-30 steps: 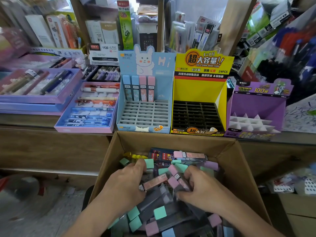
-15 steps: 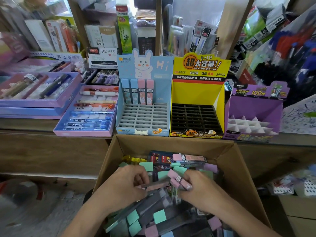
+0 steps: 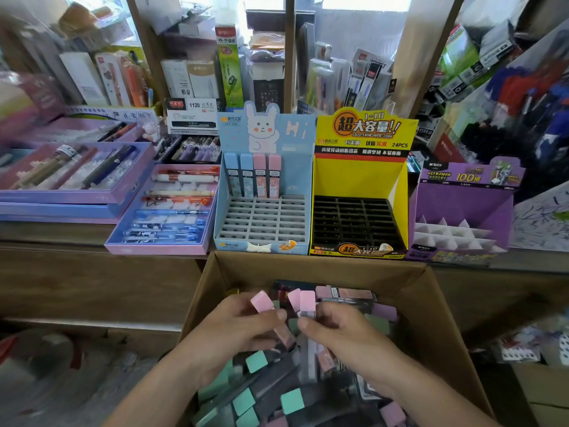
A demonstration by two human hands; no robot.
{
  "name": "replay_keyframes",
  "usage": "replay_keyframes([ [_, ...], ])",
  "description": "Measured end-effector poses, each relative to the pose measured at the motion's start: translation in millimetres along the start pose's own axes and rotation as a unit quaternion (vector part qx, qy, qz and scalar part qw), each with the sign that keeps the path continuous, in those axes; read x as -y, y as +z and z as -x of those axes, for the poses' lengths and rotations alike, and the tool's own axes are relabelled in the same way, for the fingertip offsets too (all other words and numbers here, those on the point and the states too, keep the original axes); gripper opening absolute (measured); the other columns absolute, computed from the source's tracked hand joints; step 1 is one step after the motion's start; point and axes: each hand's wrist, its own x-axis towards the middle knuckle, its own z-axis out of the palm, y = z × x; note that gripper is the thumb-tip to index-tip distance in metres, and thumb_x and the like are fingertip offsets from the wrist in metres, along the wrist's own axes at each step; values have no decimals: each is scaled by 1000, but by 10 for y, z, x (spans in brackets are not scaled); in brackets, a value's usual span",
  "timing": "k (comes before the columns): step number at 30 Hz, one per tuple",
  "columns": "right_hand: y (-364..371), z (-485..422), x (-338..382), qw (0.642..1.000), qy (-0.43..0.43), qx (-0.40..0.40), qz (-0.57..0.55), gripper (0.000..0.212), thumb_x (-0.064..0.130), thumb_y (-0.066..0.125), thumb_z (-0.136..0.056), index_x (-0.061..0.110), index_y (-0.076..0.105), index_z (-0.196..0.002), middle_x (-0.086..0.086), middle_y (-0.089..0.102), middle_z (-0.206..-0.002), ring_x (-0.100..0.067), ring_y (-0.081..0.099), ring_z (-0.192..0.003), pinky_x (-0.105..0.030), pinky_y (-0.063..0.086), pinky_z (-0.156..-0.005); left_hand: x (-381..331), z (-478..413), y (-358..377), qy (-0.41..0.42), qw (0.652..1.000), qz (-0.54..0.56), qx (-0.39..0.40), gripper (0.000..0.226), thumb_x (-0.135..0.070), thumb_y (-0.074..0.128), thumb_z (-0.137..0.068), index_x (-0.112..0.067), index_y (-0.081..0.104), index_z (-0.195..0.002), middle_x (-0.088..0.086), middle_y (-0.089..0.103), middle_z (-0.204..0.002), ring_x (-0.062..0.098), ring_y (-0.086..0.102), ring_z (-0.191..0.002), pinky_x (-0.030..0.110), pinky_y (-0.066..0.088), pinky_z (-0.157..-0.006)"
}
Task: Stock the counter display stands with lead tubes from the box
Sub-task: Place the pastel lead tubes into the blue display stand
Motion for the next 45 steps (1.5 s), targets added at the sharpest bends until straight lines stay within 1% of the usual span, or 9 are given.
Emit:
replay_keyframes([
  [5,85,-11,46,995,6,-6,-94,27,49,74,-88,25,80,-100,9,79,-97,-14,72,-101,-36,51,-98,86,-56,56,41,999,3,-34,20,-37,66,-96,-26,79,-106,-1,80,-96,15,76,-89,28,61,-78],
  [10,159,-37,107,983,-3,-2,-185,32,43,77,-82,18,82,-100,-4,81,-100,-24,75,-102,-48,53,-105,148,-78,121,50,998,32,-29,24,-43,64,-95,-32,74,-114,3,77,-115,23,73,-109,44,58,-96],
  [14,158,-39,160,980,-20,9,-199,23,36,76,-84,22,83,-101,-2,81,-101,-19,77,-98,-38,59,-96,164,-76,129,62,996,41,-41,27,-44,66,-92,-33,72,-116,3,77,-116,24,73,-110,50,56,-100],
  [21,101,-11,345,981,-102,19,-163,24,17,72,-95,21,76,-119,1,80,-109,-14,75,-103,-26,61,-80,114,-41,84,90,993,67,-46,25,-40,66,-95,-30,75,-116,6,78,-116,25,75,-107,43,59,-91],
  [28,63,-98,468,976,-100,8,-194,24,2,55,-103,14,73,-113,-6,78,-93,-20,75,-85,-31,61,-77,3,2,51,118,985,95,-85,24,-34,55,-104,-25,72,-118,8,78,-112,23,75,-105,42,61,-87],
  [31,27,-147,498,968,-89,27,-233,17,10,55,-105,11,70,-114,-4,68,-84,-16,66,-76,-27,55,-72,-35,32,-4,128,982,78,-119,21,-37,56,-103,-28,74,-105,12,74,-108,14,74,-96,21,59,-72],
  [37,-8,-229,608,972,-146,-3,-182,19,26,57,-105,26,72,-117,-1,56,-75,-15,56,-67,-27,47,-62,-168,104,-133,168,975,89,-115,20,-26,53,-105,-13,67,-112,20,76,-93,37,76,-85,44,63,-68],
  [42,-97,-271,724,980,-170,-38,-95,45,64,50,-89,41,72,-121,23,73,-105,6,67,-101,-22,50,-91,-137,69,-129,179,964,93,-175,16,-21,53,-106,-11,62,-113,17,76,-83,31,76,-72,35,60,-57],
  [45,-195,-269,825,976,-202,-49,-62,29,57,51,-98,48,72,-116,27,74,-98,9,67,-98,-24,48,-91,-98,54,-147,164,964,105,-181,15,-24,53,-105,-18,64,-114,17,77,-86,33,77,-76,35,60,-58],
])
